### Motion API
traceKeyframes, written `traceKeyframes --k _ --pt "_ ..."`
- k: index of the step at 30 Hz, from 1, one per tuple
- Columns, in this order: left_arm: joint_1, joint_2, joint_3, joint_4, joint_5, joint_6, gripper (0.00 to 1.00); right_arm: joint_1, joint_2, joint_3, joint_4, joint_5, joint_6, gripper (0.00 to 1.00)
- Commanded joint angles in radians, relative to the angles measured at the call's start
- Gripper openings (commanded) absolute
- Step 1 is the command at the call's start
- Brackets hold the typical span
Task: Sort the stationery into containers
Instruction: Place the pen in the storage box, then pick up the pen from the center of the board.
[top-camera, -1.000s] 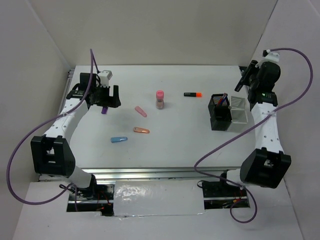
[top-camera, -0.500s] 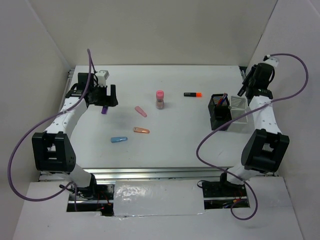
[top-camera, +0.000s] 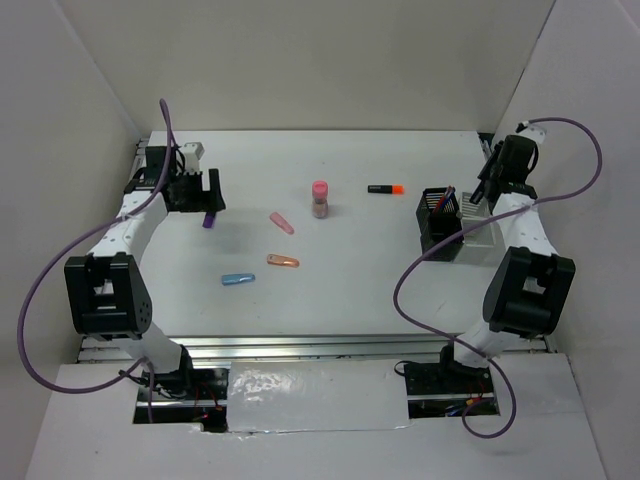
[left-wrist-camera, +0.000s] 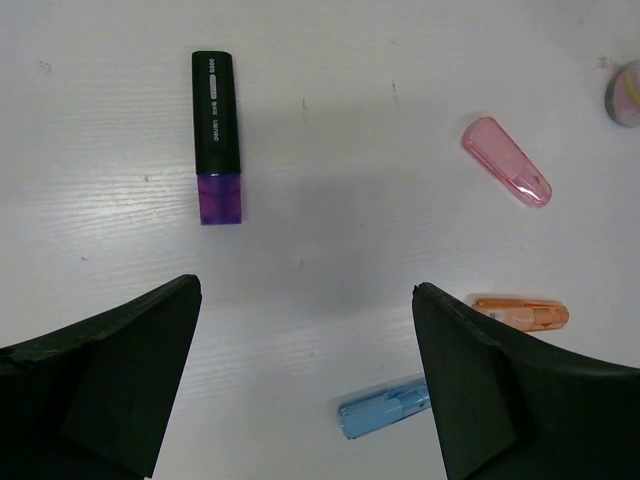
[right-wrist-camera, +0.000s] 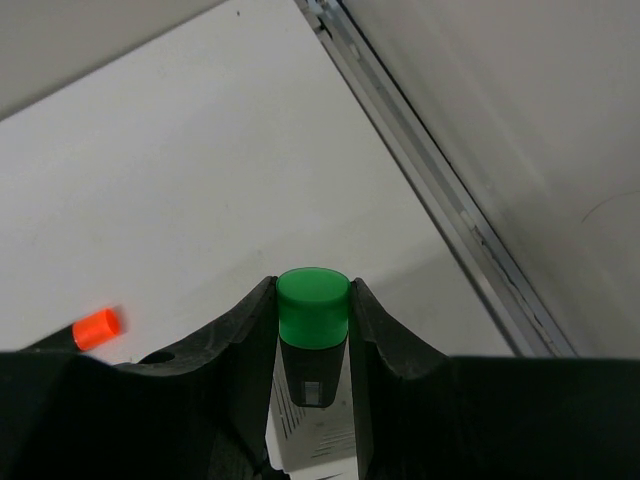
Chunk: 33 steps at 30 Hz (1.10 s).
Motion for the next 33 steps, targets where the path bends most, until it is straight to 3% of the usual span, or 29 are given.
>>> traceKeyframes --k 1,4,7,10,16,23,25,33 --pt "0.017 0.021 0.048 0.011 -0.004 -0.014 0.99 0.009 0.025 -0.010 0.062 0.016 -0.018 0.18" --pt "0.021 0.027 0.045 0.014 -0.017 0.000 0.99 0.009 0.050 0.002 0.042 0.014 -0.021 0.22" --pt "0.024 0.038 0.033 0.025 -0.035 0.020 0.99 0.006 0.050 0.000 0.031 0.002 -0.019 0.32" --pt "0.027 0.068 0.025 0.028 -0.050 0.043 0.99 0.006 0.045 0.014 -0.002 -0.015 -0.009 0.52" --pt "0.027 0.151 0.034 0.061 -0.078 0.073 0.99 0.007 0.010 0.063 -0.091 -0.079 0.014 0.54" --pt "0.025 0.329 0.175 0.035 -0.132 0.110 0.99 0.033 -0.068 0.121 -0.182 -0.156 0.033 0.55" --pt "0.024 0.392 0.229 0.045 -0.158 0.119 0.91 0.061 -0.134 0.131 -0.209 -0.229 0.019 0.55" --pt "0.014 0.513 0.359 0.025 -0.121 0.130 0.80 0.121 -0.262 0.102 -0.229 -0.350 -0.068 0.55"
